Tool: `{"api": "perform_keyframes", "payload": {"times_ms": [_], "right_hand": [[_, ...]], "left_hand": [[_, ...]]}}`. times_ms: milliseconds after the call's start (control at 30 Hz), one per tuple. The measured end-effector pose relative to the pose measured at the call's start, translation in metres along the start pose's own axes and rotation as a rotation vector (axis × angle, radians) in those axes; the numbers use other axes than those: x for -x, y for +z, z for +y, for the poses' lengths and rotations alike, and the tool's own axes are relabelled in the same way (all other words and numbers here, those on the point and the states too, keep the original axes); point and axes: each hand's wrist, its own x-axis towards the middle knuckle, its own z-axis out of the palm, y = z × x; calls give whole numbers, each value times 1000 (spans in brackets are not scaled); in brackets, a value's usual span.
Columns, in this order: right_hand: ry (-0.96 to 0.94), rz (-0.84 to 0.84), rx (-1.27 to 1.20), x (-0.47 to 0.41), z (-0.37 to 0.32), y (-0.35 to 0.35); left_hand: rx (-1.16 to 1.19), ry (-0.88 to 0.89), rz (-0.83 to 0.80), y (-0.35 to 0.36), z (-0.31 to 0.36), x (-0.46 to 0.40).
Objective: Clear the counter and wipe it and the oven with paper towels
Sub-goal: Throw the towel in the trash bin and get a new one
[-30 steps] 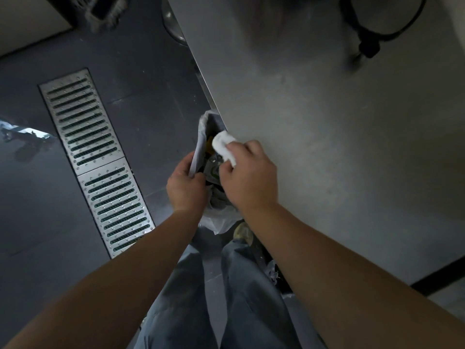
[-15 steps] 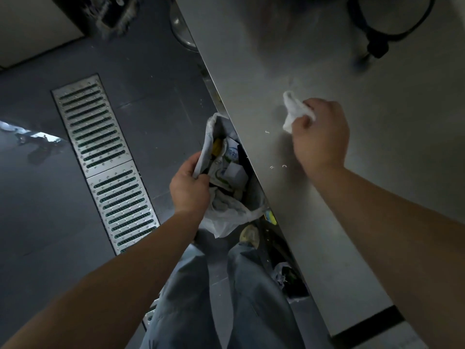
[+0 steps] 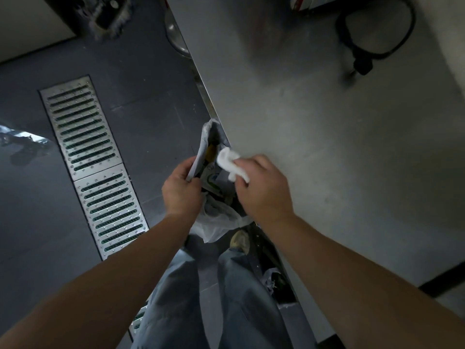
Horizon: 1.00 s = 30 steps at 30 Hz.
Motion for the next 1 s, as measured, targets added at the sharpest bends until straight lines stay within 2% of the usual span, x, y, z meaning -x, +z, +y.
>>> {"api": "perform_keyframes", "payload": {"times_ms": [67, 167, 200, 333, 433, 633, 700, 833, 1000], "right_hand": [[24, 68, -54, -4, -2, -11], [230, 336, -64, -24, 18, -44], [304, 373, -32, -30, 32, -54], [413, 266, 140, -24, 74, -65], [448, 205, 163, -7, 61, -48], [124, -76, -21, 42, -20, 6], [158, -30, -70, 37, -26, 4], [337, 277, -27, -6, 9, -34], [454, 259, 205, -37, 71, -64]], "left_hand": [[-2, -10, -8, 1, 0, 1], [-14, -26, -26, 2, 0, 7], [-12, -29, -34, 3, 1, 10], [-30, -37, -70, 7, 1, 20], [-55, -41, -72, 6, -2, 24], [-57, -24, -73, 1, 1, 15], [-43, -17, -67, -5, 3, 12], [-43, -48, -52, -17, 1, 4], [-22, -50, -35, -21, 0, 0]]}}
